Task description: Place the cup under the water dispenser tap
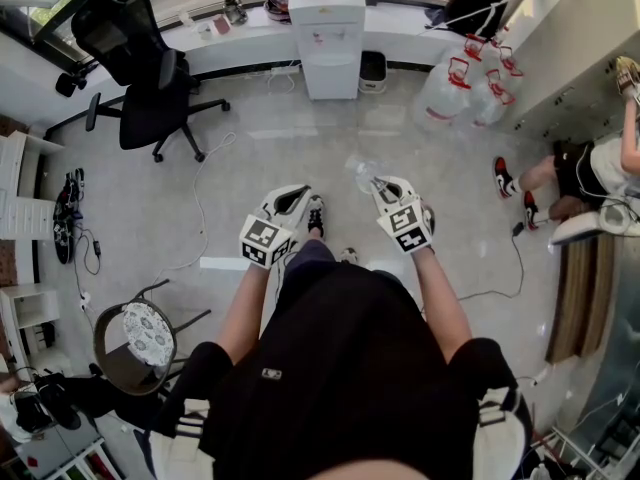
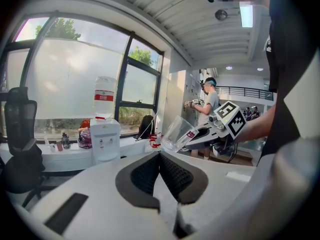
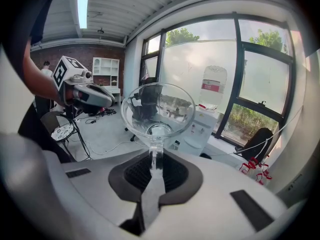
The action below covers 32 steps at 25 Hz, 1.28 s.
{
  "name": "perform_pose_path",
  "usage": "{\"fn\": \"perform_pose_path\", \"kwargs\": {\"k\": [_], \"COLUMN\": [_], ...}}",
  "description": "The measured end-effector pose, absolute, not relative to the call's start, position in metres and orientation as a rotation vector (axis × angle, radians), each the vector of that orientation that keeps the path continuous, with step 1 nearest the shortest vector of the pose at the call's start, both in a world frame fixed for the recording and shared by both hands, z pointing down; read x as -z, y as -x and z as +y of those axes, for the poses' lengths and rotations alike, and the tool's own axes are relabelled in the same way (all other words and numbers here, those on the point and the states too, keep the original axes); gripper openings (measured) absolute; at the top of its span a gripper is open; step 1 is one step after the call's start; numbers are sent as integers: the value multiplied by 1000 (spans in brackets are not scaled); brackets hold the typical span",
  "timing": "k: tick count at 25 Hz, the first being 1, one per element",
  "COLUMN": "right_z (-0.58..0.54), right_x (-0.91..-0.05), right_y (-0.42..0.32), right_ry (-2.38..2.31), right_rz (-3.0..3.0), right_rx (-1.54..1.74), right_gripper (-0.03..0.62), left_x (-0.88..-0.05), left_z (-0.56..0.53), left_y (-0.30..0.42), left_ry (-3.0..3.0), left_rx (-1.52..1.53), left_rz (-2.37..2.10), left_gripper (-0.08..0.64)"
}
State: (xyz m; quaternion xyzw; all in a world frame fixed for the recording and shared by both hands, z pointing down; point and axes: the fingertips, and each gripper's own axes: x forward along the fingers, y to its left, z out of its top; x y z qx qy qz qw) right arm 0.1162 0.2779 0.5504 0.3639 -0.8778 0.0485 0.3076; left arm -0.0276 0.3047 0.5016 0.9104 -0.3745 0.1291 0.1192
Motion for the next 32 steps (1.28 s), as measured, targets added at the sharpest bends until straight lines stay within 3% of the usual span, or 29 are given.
{"fn": "perform_pose_path", "kwargs": {"k": [32], "right_z": [131], "right_x": [-554], "right_y": [-96], "right_ry": [-1032], "right_rz": [-2261], "right_rx": [-189], "right_gripper": [9], "left_x": [-501], "left_z": [134], "left_y": [41], "left_ry": [-2687], "left_rx": [-393], "left_rz": [-953], "left_gripper": [0]}}
